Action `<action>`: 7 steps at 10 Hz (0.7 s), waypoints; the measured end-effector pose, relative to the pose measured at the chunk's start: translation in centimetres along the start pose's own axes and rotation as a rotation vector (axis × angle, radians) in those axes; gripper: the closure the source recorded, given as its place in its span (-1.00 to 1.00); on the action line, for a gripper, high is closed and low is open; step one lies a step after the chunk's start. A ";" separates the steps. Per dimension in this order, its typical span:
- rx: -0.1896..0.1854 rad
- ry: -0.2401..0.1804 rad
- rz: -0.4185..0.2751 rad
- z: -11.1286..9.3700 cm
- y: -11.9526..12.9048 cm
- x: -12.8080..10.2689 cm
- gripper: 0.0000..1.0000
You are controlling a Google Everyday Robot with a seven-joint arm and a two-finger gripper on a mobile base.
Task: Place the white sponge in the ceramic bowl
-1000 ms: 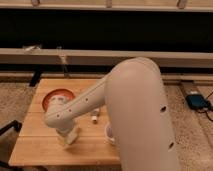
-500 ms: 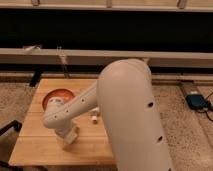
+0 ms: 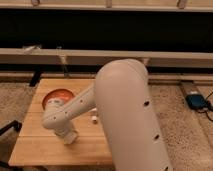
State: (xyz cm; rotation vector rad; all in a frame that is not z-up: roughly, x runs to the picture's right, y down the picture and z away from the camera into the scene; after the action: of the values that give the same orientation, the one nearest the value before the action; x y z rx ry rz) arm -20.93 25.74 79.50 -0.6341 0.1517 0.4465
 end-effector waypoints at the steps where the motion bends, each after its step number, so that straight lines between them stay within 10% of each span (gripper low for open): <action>1: -0.004 0.000 0.002 -0.2 -0.1 0.0 0.66; 7: 0.000 -0.026 -0.036 -5.5 -1.9 0.8 1.00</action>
State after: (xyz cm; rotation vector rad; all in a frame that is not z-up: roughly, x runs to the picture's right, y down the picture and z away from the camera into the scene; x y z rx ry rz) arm -19.34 21.36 75.97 -0.6298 0.1153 0.4199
